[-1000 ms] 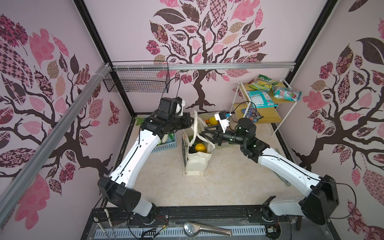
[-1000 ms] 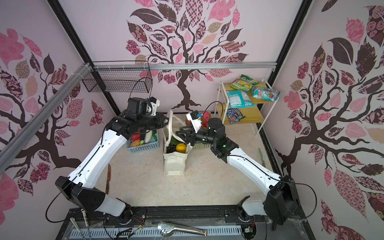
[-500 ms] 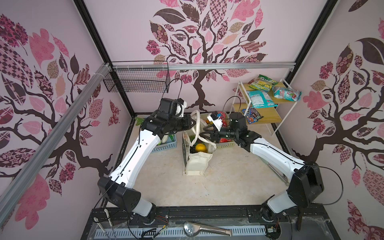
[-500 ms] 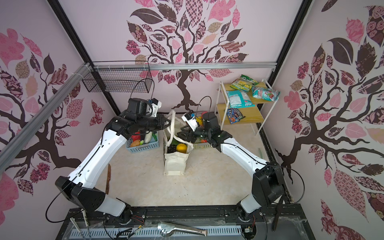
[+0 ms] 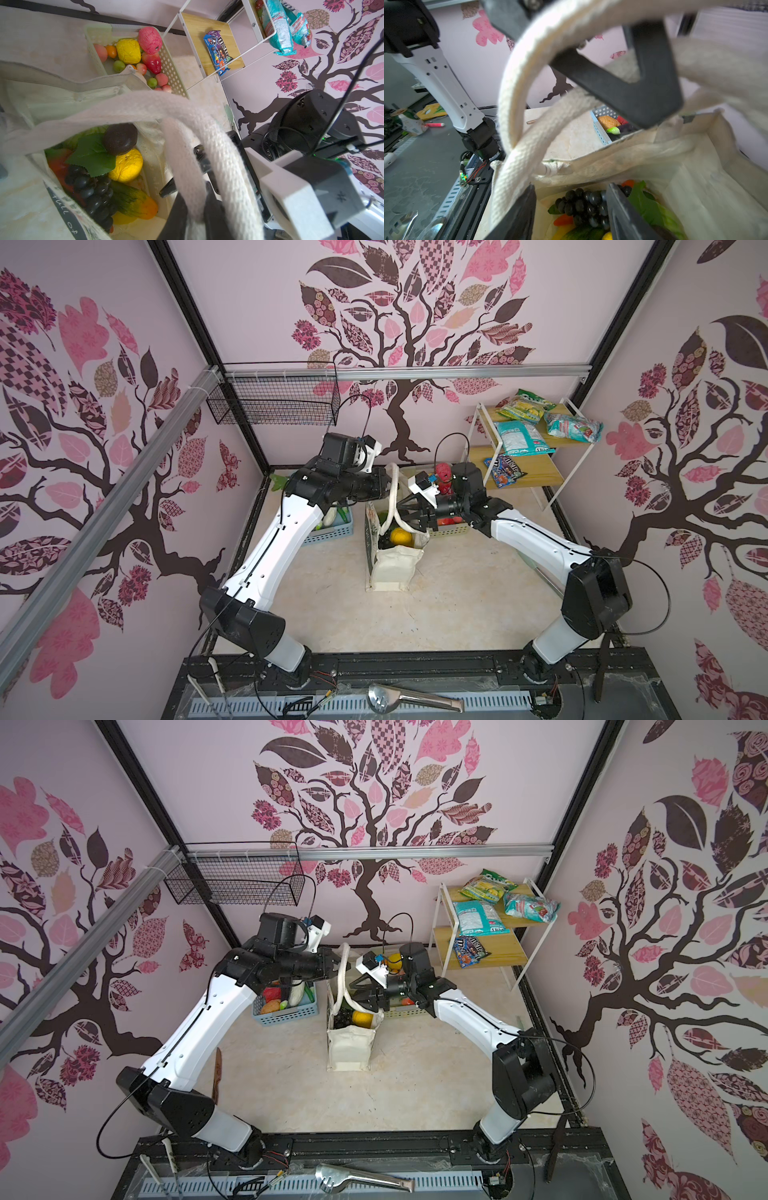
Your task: Place the food into the grocery bag and tie it
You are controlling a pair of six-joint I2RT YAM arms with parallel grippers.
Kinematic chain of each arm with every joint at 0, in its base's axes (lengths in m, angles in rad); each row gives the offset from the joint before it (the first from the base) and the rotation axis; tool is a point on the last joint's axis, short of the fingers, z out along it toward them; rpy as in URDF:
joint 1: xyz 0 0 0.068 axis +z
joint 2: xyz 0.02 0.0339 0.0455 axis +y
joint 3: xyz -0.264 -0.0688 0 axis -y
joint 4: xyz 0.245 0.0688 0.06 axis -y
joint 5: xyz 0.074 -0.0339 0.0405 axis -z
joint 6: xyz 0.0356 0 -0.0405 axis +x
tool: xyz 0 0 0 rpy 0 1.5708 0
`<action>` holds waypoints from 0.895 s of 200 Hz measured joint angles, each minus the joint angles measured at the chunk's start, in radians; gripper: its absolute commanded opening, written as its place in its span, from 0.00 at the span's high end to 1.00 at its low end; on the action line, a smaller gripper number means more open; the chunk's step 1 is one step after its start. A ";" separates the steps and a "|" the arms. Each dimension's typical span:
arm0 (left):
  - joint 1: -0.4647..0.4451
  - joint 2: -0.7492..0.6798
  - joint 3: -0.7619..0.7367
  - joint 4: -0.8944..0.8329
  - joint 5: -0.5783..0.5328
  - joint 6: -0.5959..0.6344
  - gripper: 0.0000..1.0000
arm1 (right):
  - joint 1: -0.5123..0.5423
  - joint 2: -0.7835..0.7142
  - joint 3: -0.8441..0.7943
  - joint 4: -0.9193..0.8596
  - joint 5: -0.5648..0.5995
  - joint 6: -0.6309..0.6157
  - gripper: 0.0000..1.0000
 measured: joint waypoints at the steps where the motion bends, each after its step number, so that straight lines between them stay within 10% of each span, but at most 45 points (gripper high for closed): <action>1: 0.000 0.001 0.002 0.000 0.001 0.000 0.86 | 0.000 0.000 -0.001 0.003 -0.002 0.000 0.39; 179: -0.001 0.050 0.088 -0.053 0.021 -0.009 0.87 | 0.093 0.101 -0.040 0.486 -0.053 0.312 0.24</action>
